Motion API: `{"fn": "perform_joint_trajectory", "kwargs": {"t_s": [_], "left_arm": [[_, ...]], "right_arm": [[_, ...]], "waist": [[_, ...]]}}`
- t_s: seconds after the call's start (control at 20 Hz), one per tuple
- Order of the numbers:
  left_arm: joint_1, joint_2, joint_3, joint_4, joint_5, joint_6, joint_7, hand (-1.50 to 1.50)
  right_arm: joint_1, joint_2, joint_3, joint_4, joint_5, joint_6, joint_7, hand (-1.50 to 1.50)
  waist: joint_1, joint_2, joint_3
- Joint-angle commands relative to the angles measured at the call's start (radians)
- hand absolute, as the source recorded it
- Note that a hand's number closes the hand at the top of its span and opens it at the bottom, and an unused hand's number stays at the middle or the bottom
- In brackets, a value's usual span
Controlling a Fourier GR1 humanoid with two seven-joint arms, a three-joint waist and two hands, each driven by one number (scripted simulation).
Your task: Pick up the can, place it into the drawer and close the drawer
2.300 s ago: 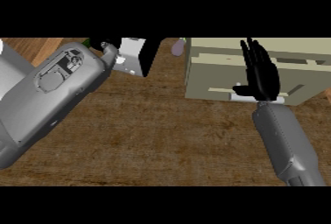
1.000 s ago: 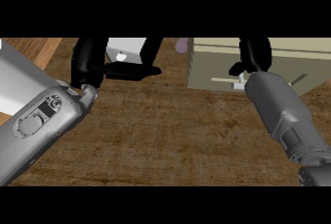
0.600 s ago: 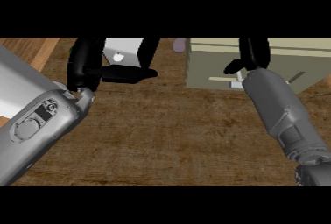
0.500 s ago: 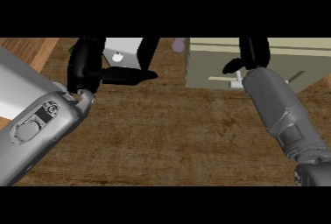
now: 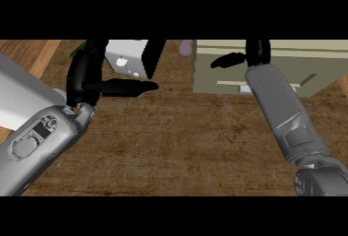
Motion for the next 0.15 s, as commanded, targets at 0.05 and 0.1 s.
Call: {"fn": "perform_joint_trajectory", "kwargs": {"t_s": [0.05, 0.1], "left_arm": [[0.062, 0.023, 0.031, -0.058, -0.003, -0.012, -0.009, -1.50], [0.026, 0.044, 0.032, -0.044, -0.018, -0.021, 0.030, -1.50]], "right_arm": [[-0.028, -0.008, -0.092, -0.008, -0.123, 0.055, -0.053, -1.50], [-0.056, 0.024, -0.080, -0.005, -0.118, 0.042, -0.020, -1.50]], "waist": [[0.013, -0.006, -0.004], [0.000, -0.010, -0.004]]}}
